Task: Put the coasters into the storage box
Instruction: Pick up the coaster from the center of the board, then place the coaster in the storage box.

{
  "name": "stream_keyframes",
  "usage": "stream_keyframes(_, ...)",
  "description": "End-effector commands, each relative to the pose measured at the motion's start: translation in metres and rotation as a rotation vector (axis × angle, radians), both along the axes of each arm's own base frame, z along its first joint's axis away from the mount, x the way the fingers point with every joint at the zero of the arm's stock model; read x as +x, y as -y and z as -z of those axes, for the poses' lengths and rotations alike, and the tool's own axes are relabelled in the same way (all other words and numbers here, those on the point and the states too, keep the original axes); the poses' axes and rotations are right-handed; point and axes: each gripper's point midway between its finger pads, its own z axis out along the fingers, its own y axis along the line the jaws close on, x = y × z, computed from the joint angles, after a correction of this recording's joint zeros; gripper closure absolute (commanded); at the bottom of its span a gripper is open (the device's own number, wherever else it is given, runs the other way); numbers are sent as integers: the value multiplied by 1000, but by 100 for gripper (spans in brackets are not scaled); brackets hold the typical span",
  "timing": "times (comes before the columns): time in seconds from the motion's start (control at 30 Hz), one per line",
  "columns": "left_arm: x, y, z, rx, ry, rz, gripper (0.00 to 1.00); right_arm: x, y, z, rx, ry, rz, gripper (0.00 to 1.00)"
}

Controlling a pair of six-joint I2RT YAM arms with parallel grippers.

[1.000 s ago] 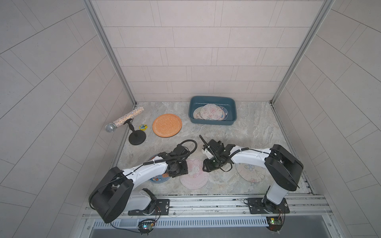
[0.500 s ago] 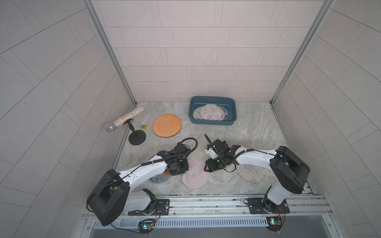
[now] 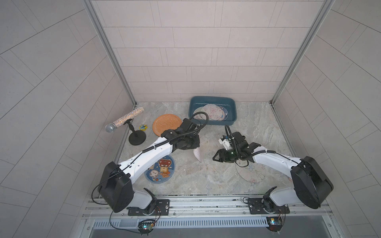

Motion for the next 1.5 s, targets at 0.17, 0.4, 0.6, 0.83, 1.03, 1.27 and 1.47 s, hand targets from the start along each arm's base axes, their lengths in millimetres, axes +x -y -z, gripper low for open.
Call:
stream_keyframes(0.17,66,39,-47,-81,119,128,100,-1,10,-11,60,-2,25,39)
stream_keyframes(0.4,129,74,-82,-194,209,178,100,3,19,-16,86,5,58,38)
stream_keyframes(0.6,182,105,-103,-308,272,213,100,8,28,-14,95,-2,80,38)
stream_keyframes(0.83,240,139,-96,-468,347,223,100,18,35,-8,99,-17,102,38)
stream_keyframes(1.03,295,127,-25,-474,275,100,100,25,35,-4,97,-33,107,38)
stream_keyframes(1.27,316,75,48,-355,143,-56,100,30,34,-8,102,-31,119,38)
stream_keyframes(1.47,314,59,50,-270,149,-77,76,30,36,-9,92,-28,126,38)
